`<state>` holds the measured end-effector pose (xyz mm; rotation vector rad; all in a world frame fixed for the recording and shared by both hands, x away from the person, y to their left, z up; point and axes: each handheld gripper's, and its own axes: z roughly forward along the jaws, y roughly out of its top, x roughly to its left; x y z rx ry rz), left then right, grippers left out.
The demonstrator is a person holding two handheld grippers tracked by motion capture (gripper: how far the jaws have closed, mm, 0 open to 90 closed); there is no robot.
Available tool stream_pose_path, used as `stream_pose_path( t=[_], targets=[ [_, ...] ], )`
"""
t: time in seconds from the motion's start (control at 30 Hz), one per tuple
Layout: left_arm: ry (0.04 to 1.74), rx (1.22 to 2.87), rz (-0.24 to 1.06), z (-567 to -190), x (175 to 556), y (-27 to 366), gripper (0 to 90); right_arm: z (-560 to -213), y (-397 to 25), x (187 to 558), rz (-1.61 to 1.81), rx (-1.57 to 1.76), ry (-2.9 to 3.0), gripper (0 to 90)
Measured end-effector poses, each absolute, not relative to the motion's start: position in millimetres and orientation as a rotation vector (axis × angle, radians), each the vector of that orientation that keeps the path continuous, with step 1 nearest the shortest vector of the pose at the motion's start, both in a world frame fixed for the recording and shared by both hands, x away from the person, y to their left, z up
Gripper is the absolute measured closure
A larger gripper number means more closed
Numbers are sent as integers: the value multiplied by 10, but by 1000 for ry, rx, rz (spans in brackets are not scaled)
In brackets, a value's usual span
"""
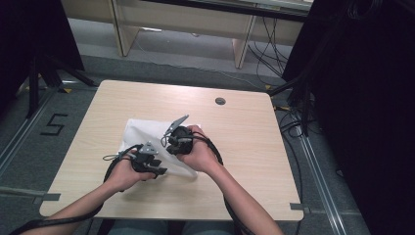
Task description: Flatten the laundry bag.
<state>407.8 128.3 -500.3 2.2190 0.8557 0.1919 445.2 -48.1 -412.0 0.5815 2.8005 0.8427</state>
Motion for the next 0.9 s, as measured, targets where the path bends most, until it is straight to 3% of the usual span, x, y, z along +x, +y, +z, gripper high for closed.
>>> stream_pose_path(
  t=[0.43, 0.9],
  targets=[
    [889, 2189, 235, -4867, 3844, 1808, 571, -4136, -501, 4312, 853, 544, 2787, 890],
    [1112, 1984, 363, -4687, 3780, 2599, 561, -4235, -452, 4073, 839, 407, 2829, 889]
  ],
)
